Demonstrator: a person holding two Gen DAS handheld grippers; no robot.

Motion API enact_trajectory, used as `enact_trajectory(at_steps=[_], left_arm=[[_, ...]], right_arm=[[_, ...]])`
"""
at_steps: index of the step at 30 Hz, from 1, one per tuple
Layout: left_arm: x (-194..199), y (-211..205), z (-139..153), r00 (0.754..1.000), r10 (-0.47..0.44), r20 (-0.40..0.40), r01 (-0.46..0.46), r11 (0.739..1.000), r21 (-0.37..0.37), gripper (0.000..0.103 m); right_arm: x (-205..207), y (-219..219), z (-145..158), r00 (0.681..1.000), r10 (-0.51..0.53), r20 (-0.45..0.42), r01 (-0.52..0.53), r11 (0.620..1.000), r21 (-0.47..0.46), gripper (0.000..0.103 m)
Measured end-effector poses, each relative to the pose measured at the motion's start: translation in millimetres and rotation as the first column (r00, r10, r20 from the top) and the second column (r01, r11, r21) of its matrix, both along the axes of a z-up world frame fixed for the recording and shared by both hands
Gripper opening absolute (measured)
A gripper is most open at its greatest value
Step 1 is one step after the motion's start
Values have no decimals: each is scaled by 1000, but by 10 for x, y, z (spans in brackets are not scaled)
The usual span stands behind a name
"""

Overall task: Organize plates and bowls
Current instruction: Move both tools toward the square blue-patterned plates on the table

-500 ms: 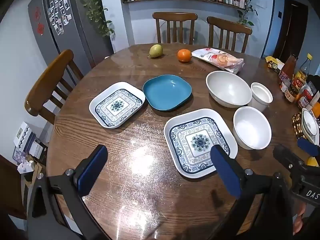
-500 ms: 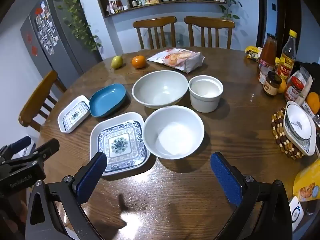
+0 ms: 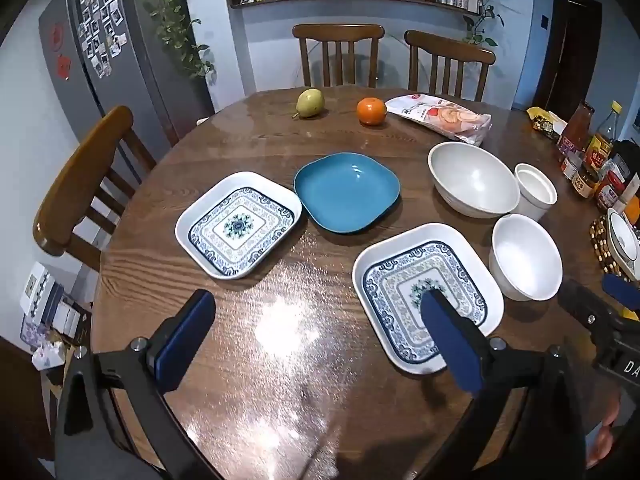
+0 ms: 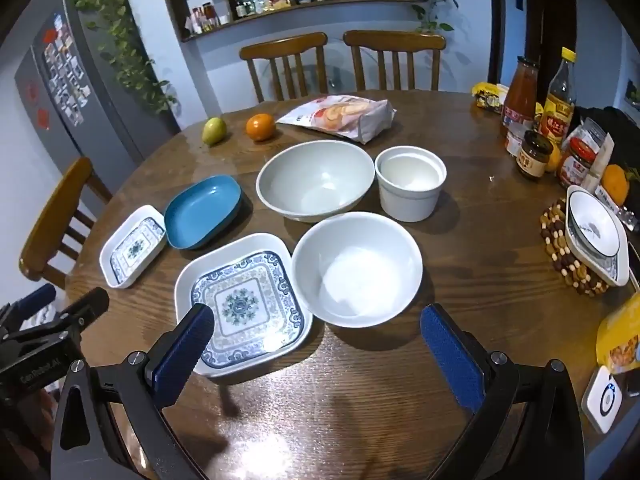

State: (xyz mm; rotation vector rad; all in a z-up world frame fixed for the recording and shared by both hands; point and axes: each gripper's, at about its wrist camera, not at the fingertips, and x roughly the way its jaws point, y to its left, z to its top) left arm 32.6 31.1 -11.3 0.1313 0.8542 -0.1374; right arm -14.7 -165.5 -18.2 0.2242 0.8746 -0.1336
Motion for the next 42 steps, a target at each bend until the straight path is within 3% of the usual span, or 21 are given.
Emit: enact_trajectory(at_steps=[13, 42], left_arm=[[201, 2, -51, 996, -87, 2, 87, 996, 9, 102], [287, 5, -145, 988, -150, -33, 150, 989, 10, 102]], right_arm=[[-4, 55, -49, 998, -68, -8, 68, 998, -3, 103], [-95, 159, -111, 990, -136, -38, 137, 991, 13, 103]])
